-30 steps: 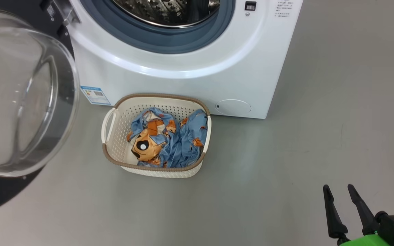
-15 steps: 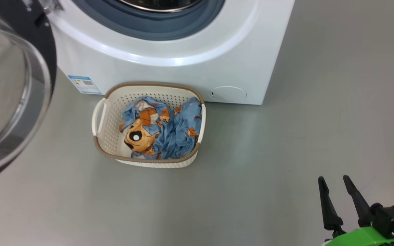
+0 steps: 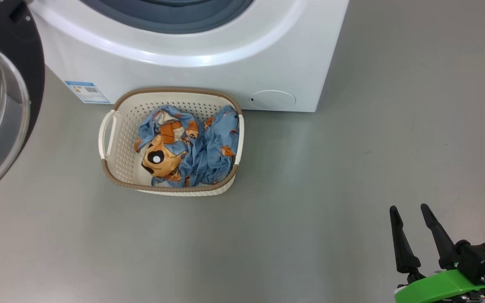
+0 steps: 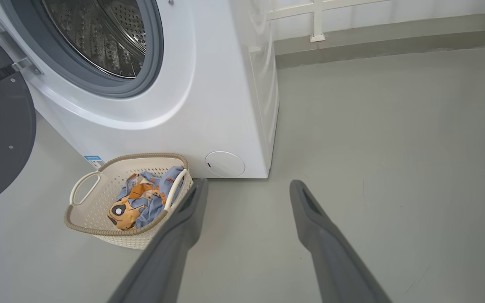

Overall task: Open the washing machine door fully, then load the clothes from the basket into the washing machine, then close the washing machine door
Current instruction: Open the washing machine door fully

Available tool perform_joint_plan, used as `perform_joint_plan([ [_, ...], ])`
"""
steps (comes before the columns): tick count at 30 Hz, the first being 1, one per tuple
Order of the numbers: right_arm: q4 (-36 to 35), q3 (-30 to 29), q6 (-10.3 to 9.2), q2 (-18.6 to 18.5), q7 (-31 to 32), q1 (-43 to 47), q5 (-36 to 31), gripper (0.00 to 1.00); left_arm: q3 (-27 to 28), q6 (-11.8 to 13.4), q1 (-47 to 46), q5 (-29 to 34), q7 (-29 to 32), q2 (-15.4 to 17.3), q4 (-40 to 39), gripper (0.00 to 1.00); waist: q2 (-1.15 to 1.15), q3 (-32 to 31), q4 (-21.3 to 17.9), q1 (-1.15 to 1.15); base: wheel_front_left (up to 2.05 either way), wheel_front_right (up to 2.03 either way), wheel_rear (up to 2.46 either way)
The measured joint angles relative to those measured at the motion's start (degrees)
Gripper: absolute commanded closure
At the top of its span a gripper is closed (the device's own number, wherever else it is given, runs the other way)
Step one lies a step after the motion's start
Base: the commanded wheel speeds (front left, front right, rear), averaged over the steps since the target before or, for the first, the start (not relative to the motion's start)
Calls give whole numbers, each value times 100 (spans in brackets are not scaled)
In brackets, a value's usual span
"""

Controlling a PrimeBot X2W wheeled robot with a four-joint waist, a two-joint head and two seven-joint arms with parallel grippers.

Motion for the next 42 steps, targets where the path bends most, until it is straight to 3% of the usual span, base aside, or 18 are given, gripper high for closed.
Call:
perform_joint_plan([
  [9,29,29,0,0,-1,-22,1,0,-120,1,-38,-30,1,-1,-29,100,0,-85,-36,0,0,0,0],
  [17,40,2,0,1,0,-8,1,0,-324,2,648,-180,1,-552,-739,100,0,-342,13,0,0,0,0],
  [19,40,-1,0,2,-1,41,1,0,-339,2,857,-181,2,-714,-964,63,0,-416,37,0,0,0,0],
  [20,51,-3,0,3,0,70,1,0,-341,2,962,-182,1,-790,-1074,53,0,-455,50,0,0,0,0],
  [21,66,-5,0,3,-1,81,4,0,-338,2,1064,-203,2,-865,-1178,37,0,-494,63,0,0,0,0],
  [22,68,-5,0,2,0,92,20,0,-341,2,1173,-227,1,-942,-1285,14,0,-534,76,0,0,0,0],
  [23,68,-5,0,-1,-1,115,38,0,-369,2,1284,-227,2,-1010,-1386,0,0,-574,89,0,0,0,0],
  [31,98,-7,0,-141,-1,292,204,0,-660,9,2126,-278,2,-1510,-2201,0,0,-893,152,0,0,0,0],
  [35,58,-15,0,-199,0,396,246,0,-1426,20,2630,-531,2,-1623,-3060,0,0,-981,105,0,0,0,0],
  [42,2,-71,0,-223,0,400,248,0,-2196,23,3007,-649,3,-1647,-3631,0,0,-1012,-80,0,0,0,0],
])
